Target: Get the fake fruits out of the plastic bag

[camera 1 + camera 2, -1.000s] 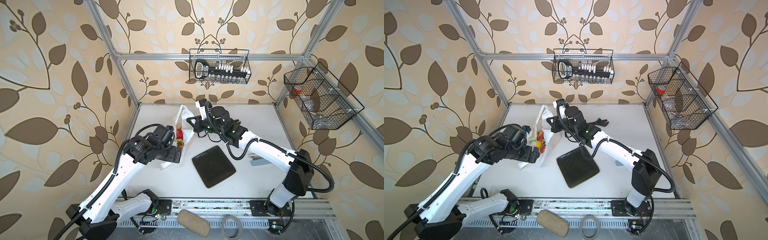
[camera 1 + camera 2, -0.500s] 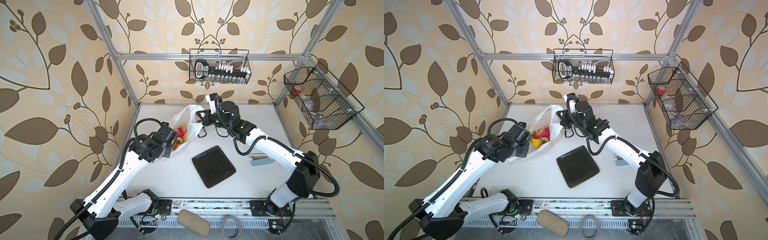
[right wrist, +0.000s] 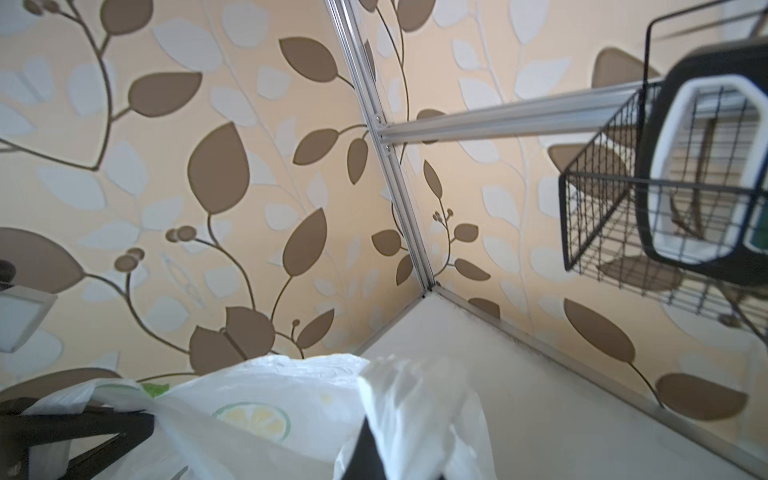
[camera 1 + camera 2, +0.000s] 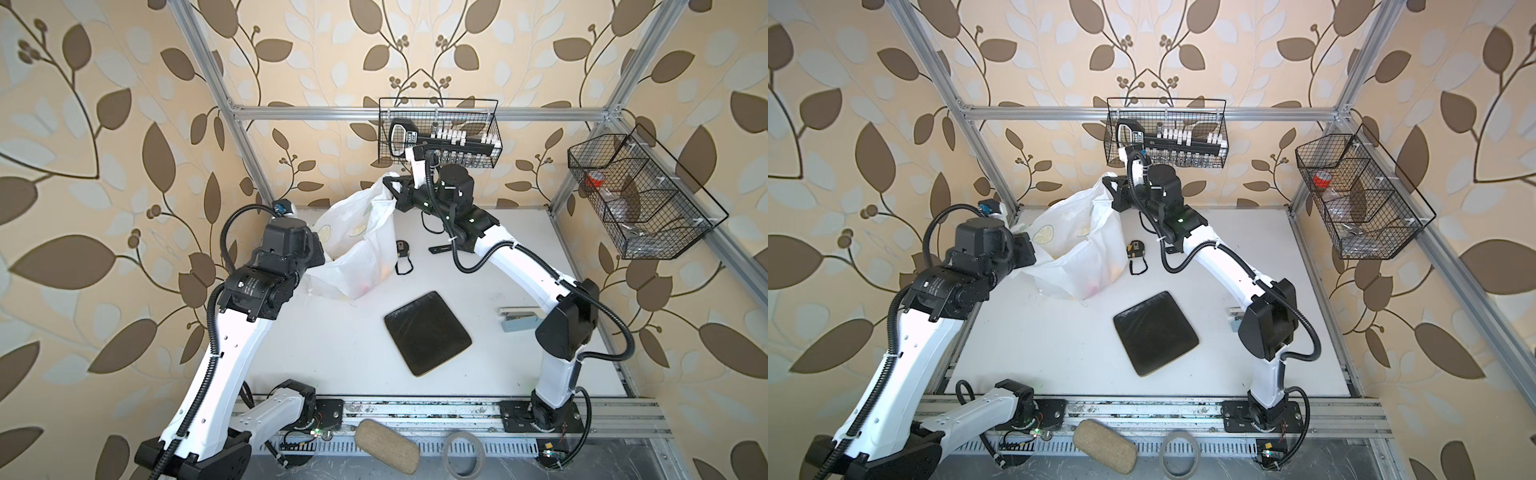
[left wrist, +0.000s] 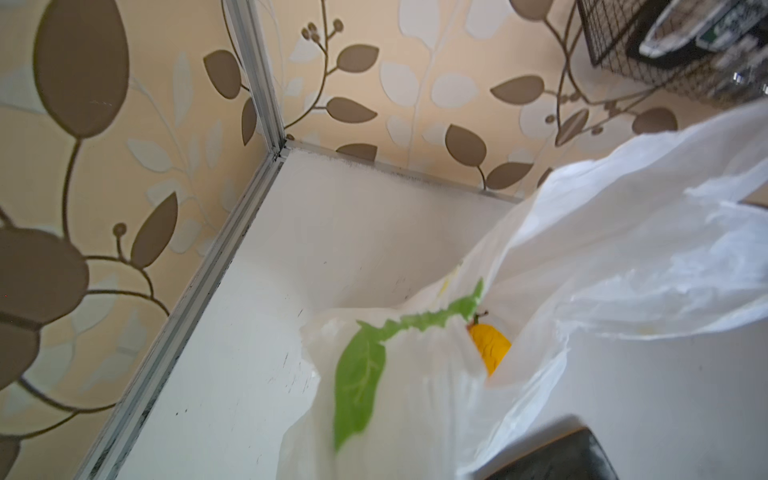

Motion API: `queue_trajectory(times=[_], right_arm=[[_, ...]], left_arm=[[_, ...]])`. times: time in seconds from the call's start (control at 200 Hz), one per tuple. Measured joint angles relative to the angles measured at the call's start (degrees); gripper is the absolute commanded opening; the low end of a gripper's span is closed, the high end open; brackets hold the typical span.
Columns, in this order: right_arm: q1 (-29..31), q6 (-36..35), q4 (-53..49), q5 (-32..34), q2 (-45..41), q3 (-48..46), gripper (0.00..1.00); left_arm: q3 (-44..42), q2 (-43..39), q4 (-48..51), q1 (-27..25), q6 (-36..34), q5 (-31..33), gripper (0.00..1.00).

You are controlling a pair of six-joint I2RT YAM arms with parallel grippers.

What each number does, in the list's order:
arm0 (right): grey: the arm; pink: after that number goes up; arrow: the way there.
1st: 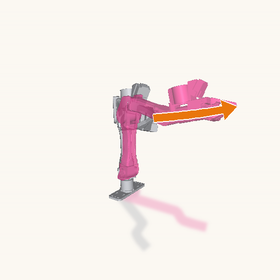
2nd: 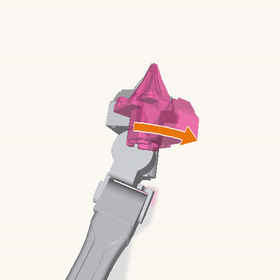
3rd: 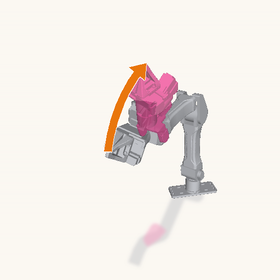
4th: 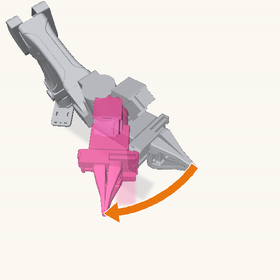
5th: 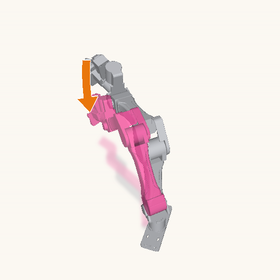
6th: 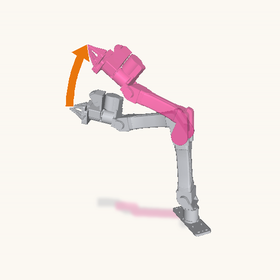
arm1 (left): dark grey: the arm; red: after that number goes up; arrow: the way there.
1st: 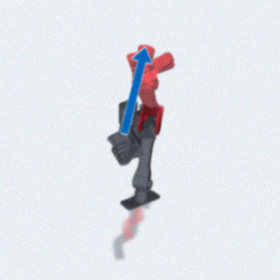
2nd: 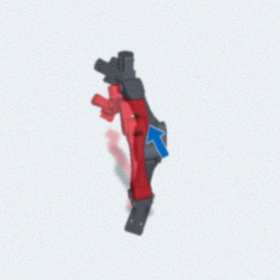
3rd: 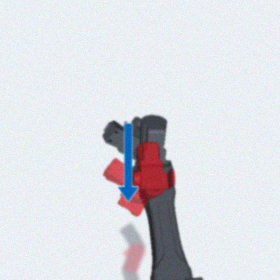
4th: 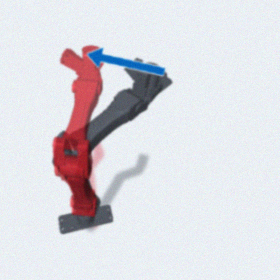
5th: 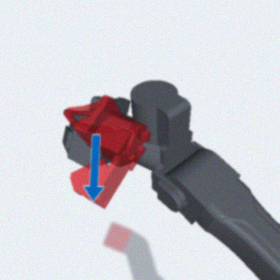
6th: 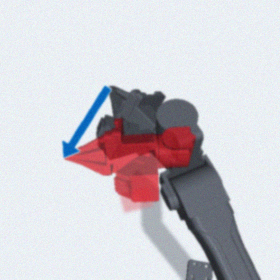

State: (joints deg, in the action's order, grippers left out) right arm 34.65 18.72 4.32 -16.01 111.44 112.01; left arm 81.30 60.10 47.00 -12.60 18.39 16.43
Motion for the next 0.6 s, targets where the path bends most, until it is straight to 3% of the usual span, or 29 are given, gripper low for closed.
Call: queue_trajectory(times=[0.165, 0.3, 0.505, 0.6], right_arm=[[-0.59, -0.63, -0.15, -1.73, 6.64, 9.31, 0.0], [-2.34, -0.59, 0.42, -3.23, 7.08, 9.35, 0.0], [-4.07, -1.03, 4.39, -3.48, -3.65, -16.31, 0.06], [-3.91, -1.01, 4.48, -2.6, -8.55, -27.93, 0.18]], left_arm=[[0.66, 2.01, -4.59, 4.74, 4.72, -8.2, 0.0], [-1.25, 1.46, -9.94, 5.2, 10.23, -13.64, 0.0], [-17.9, -5.29, -18.62, 5.18, 20.81, -24.98, 0.0], [-24.26, -6.75, -20.41, 5.03, 25.24, -30.1, 0.0]])
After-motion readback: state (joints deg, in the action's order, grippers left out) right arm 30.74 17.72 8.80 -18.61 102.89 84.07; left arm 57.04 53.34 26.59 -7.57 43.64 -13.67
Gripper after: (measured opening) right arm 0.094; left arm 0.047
